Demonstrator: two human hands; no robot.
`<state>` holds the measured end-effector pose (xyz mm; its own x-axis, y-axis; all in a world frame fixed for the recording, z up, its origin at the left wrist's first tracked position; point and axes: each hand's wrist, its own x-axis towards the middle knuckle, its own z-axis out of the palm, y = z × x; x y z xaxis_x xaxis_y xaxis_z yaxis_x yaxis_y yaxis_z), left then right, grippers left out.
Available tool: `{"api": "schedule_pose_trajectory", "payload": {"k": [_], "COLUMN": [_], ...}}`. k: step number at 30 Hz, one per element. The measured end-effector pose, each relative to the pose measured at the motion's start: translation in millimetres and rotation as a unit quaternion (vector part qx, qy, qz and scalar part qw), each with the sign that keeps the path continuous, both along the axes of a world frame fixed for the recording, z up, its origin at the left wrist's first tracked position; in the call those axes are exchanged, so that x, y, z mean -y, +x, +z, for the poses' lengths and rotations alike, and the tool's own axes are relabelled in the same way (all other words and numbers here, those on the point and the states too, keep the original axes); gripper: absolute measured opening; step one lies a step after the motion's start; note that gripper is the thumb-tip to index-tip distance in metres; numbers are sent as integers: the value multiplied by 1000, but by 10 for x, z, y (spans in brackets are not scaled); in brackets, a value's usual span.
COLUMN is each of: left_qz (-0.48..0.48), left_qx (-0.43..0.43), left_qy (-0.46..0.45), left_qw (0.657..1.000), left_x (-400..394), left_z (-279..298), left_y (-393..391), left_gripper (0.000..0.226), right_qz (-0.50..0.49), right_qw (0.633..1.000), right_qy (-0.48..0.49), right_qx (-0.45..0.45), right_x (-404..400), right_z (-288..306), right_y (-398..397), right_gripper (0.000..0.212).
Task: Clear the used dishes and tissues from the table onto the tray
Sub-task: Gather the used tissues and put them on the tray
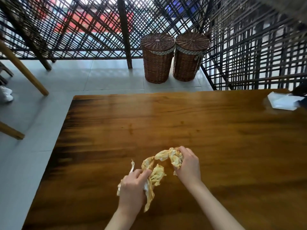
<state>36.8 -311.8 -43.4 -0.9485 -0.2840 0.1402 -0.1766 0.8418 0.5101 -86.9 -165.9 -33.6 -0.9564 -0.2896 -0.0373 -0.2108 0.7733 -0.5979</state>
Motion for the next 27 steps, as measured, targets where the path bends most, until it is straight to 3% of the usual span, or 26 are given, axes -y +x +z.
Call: {"api": "schedule_pose_trajectory", "payload": {"k": [16, 27], "left_qz": [18, -69], "left_qx": [10, -39], "left_qy": [9, -15], "left_qw": [1000, 997], "left_x": [-1097, -1574], "left_z": [26, 406], "left_y": [311, -116], "left_gripper": [51, 45], "right_qz": [40, -64], "right_qw": [999, 998], "right_qy": [9, 9], "right_qx": [-21, -22], "right_x": [-1012, -1782], "right_z": [140, 382], "right_y": [40, -8], "right_gripper": [20, 24]}}
